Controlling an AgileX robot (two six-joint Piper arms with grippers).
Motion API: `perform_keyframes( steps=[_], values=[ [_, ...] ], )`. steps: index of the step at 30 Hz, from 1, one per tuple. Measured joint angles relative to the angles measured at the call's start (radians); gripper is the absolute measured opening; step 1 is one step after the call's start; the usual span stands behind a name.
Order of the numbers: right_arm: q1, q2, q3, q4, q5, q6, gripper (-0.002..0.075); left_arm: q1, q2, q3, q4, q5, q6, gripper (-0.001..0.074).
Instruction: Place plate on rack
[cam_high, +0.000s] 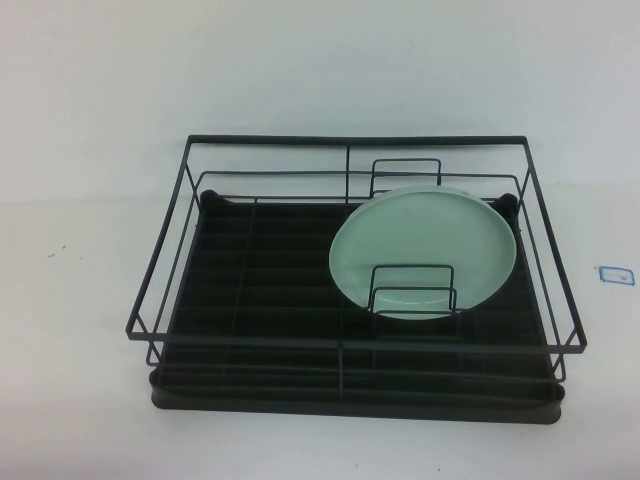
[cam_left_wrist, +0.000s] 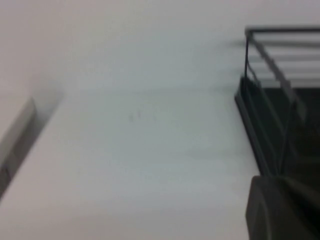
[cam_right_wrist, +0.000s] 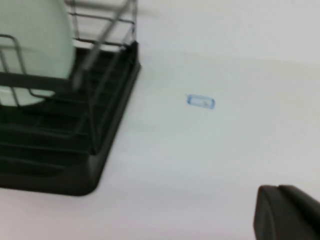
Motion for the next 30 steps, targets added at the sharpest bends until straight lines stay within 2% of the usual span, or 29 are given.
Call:
perform_keyframes(
  steps=[2, 5, 30],
  values=[
    [0.019, 0.0, 0.0, -0.129, 0.018, 0.181, 0.0018, 0.0, 0.0, 0.0, 0.016, 0.065, 0.0, 0.0001],
    [0.029, 0.0, 0.0, -0.216, 0.033, 0.271, 0.0018, 0.0, 0.0, 0.0, 0.018, 0.116, 0.0, 0.0001],
    [0.031, 0.0, 0.0, -0.236, 0.032, 0.211, 0.0018, 0.0, 0.006, 0.0, 0.018, 0.12, 0.0, 0.0001]
  ],
)
